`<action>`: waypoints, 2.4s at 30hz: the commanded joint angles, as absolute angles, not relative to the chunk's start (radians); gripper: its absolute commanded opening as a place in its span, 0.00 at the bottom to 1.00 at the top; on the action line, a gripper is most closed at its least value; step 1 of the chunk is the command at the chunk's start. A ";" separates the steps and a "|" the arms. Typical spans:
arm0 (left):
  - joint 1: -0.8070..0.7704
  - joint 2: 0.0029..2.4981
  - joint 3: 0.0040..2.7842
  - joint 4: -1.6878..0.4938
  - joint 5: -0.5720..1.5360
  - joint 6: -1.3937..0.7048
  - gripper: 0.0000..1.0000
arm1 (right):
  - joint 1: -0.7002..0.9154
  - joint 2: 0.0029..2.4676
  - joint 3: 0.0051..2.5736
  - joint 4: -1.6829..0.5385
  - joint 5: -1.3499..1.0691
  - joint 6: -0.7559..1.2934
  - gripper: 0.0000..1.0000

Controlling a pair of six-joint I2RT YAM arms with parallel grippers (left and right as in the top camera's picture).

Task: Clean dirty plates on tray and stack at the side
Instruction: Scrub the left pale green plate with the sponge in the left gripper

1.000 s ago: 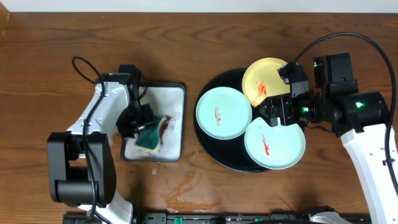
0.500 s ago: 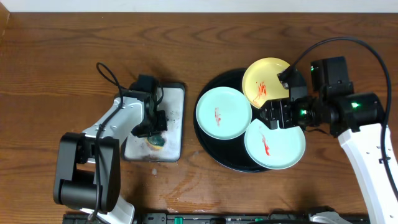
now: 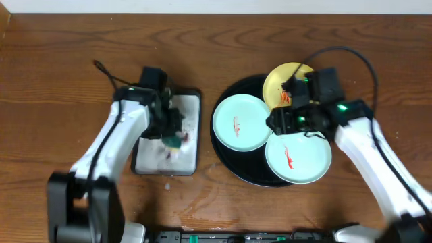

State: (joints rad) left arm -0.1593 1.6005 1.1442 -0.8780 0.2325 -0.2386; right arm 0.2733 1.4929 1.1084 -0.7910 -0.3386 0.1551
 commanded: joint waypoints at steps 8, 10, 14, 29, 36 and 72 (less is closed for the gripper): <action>-0.167 1.379 1.171 -0.862 0.394 -0.239 0.07 | 0.258 1.858 1.255 -0.751 -0.279 0.199 0.45; -0.184 1.372 1.171 -0.857 0.394 -0.254 0.07 | 0.265 1.888 1.255 -0.738 -0.289 0.216 0.41; -0.244 1.372 1.172 -0.832 0.393 -0.275 0.07 | 0.268 1.934 1.255 -0.721 -0.287 0.232 0.31; -0.464 1.573 1.206 -0.521 0.354 -0.493 0.07 | 0.303 1.980 1.254 -0.725 -0.273 0.213 0.01; -0.511 1.824 1.206 -0.410 0.351 -0.600 0.07 | 0.315 1.980 1.254 -0.752 -0.210 0.224 0.01; -0.652 2.084 1.253 -0.306 0.396 -0.788 0.08 | 0.315 1.980 1.254 -0.778 -0.210 0.231 0.01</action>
